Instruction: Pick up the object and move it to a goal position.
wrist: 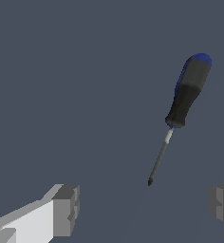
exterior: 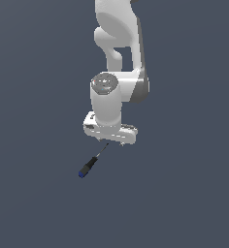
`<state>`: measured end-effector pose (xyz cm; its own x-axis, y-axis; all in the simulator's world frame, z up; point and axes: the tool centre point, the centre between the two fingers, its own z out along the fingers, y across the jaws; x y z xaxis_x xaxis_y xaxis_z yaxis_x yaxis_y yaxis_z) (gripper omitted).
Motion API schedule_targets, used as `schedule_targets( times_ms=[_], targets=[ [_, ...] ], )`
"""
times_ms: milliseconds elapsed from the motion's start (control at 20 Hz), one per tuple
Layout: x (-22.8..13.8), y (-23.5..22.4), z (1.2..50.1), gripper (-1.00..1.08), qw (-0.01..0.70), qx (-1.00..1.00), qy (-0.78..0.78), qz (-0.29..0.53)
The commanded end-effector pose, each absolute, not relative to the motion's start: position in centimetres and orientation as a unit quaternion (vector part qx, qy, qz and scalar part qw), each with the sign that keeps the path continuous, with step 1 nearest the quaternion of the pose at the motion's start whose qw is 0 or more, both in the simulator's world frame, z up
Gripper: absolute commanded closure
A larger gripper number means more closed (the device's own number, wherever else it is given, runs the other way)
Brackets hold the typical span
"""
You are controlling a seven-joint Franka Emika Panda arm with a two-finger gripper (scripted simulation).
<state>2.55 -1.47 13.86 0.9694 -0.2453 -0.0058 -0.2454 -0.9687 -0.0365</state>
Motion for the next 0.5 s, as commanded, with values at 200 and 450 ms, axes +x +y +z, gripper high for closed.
schedule_targets(
  times_ms=[200, 450],
  targets=[
    [4.2, -5.9, 9.8, -0.92, 0.010, -0.975, 0.223, 0.001],
    [4.8, -8.3, 7.7, -0.92, 0.004, -0.962, 0.272, 0.001]
  ],
)
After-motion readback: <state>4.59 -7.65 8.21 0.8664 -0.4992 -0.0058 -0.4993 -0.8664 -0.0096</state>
